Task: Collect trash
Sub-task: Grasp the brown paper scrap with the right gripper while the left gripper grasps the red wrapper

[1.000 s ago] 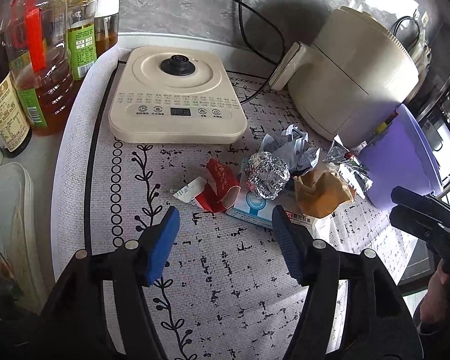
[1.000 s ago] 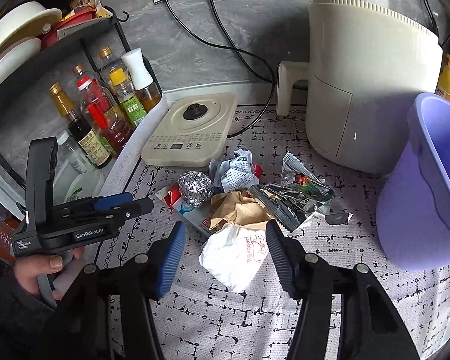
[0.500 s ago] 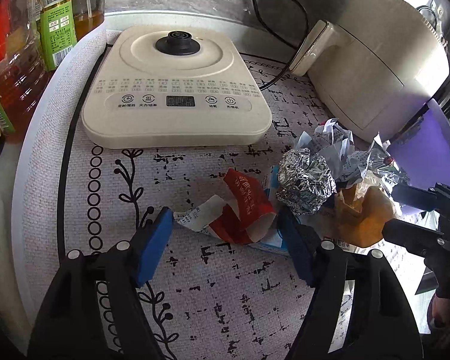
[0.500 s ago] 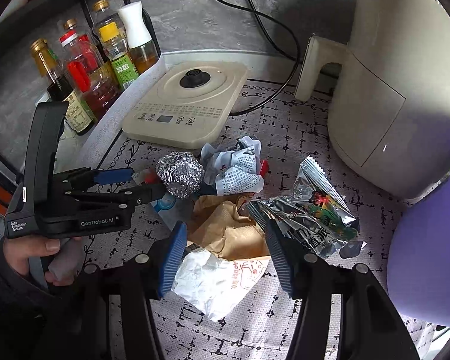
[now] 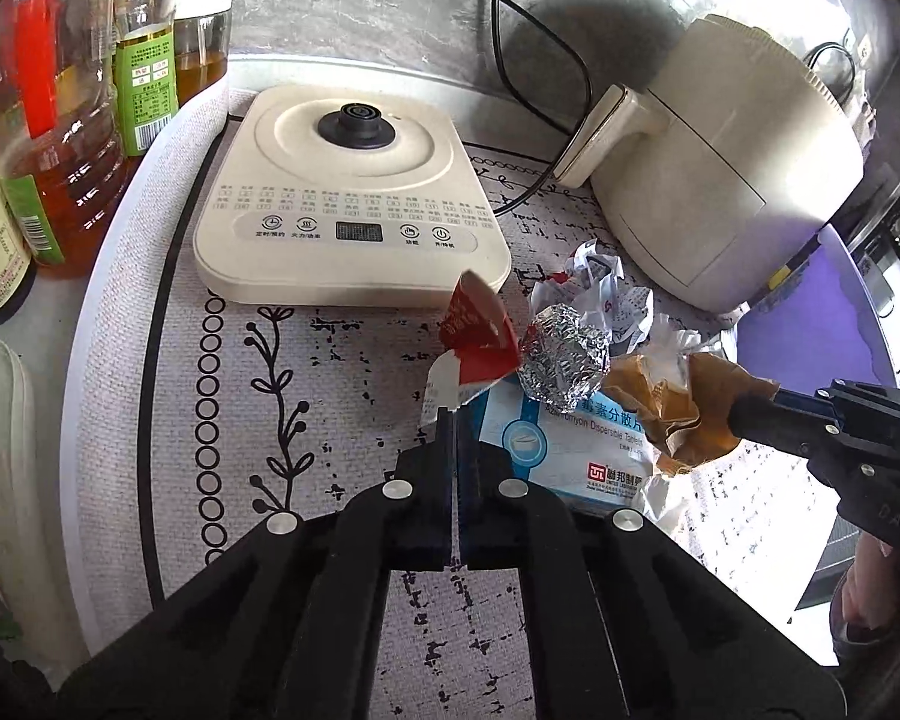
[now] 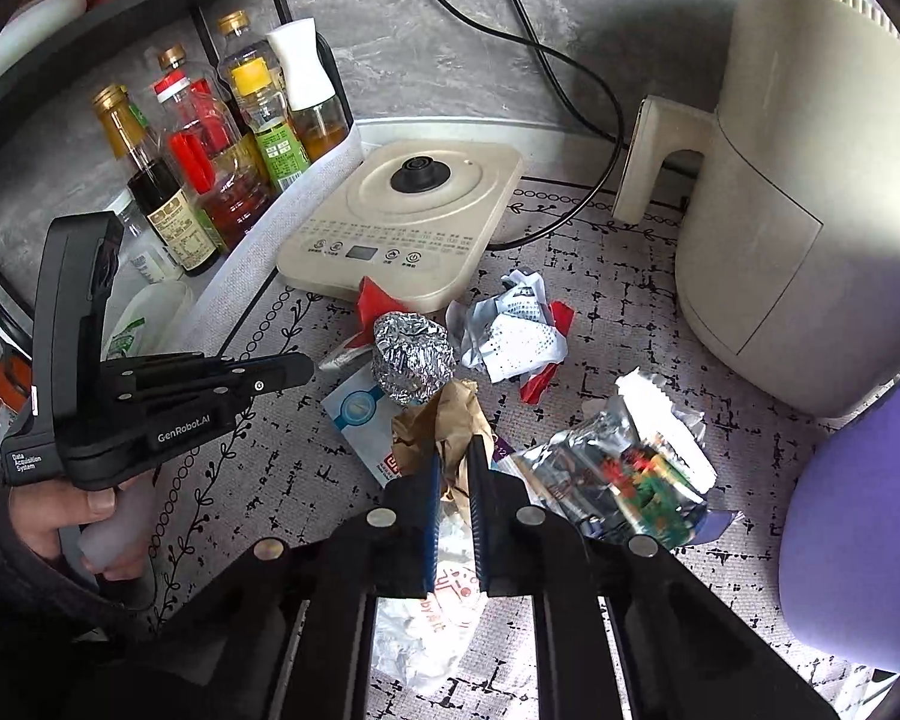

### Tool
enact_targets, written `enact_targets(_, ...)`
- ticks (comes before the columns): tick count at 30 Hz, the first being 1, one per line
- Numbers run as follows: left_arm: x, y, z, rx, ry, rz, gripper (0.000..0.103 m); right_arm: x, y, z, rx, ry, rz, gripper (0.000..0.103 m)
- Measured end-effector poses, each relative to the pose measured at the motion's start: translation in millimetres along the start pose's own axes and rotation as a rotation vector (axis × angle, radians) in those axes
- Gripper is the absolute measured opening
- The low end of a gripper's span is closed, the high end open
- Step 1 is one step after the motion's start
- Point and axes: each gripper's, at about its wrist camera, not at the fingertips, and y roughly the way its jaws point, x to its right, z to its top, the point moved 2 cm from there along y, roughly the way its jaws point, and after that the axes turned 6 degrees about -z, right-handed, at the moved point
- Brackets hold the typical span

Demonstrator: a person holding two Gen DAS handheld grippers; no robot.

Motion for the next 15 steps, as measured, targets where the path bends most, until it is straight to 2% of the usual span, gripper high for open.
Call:
enact_targets(4, 4.1, -12.5, 1.8, 0.027, 0.013, 0.005, 0.002, 7.3, -13.9, -1.2, 0.031, 0.03, -0.004, 0.01)
enact_targets(5, 4.3, -10.6, 4.2, 0.024, 0.015, 0.016, 0.006, 9.5, -16.1, -1.6, 0.036, 0.039, -0.005, 0.01)
enact_targets(6, 3.2, -10.2, 4.2, 0.011, 0.006, 0.023, 0.027, 11.6, -17.9, -1.9, 0.04, 0.047, -0.007, 0.01)
enact_targets(7, 3.3, -6.8, 7.3, 0.014, -0.003, 0.025, 0.054, 13.2, -19.3, -2.2, 0.043, 0.053, -0.01, 0.01)
enact_targets(8, 4.2, -7.8, 9.2, 0.038, -0.003, 0.016, 0.058, 14.6, -21.0, -2.5, 0.047, 0.056, -0.015, 0.01)
enact_targets(15, 12.4, 12.9, 22.5, 0.03, 0.027, -0.005, 0.057, 30.1, -31.7, 0.0, 0.067, 0.095, -0.056, 0.01)
